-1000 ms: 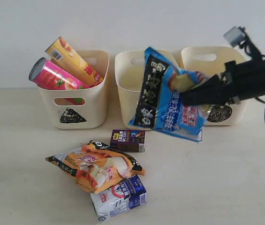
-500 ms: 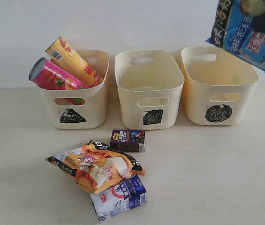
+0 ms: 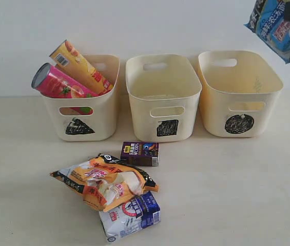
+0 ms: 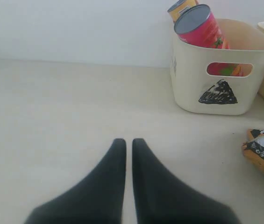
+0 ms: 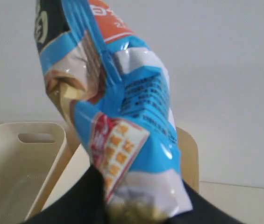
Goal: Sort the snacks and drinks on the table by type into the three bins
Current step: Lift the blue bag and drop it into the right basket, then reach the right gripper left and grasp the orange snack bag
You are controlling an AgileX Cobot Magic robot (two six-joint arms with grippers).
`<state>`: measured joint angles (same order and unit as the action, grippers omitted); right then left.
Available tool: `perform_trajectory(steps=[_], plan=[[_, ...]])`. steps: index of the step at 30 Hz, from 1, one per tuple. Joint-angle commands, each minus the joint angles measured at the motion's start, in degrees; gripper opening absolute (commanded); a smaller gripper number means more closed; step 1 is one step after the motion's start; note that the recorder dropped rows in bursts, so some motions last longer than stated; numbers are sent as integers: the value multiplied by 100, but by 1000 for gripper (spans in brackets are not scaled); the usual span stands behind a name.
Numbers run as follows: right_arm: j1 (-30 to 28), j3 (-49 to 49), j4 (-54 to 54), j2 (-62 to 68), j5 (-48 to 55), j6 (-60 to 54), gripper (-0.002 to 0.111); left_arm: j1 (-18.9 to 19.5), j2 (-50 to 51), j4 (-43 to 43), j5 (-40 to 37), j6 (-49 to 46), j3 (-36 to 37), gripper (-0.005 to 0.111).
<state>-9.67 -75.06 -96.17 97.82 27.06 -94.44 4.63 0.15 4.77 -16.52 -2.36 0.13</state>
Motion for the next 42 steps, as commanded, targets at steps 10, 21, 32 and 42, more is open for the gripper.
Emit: perform_trajectory(steps=[10, 21, 32, 42], plan=[[680, -971, -86, 1430, -985, -26, 1, 18, -15, 11, 23, -26, -13, 4], [680, -996, -86, 1612, -1501, 18, 95, 18, -15, 11, 23, -26, -13, 4], [680, -1074, -64, 833, -1941, -6, 52, 18, -15, 11, 23, -26, -13, 4], [680, -733, 759, 70, -1013, 632, 1, 18, -15, 11, 23, -26, -13, 4]])
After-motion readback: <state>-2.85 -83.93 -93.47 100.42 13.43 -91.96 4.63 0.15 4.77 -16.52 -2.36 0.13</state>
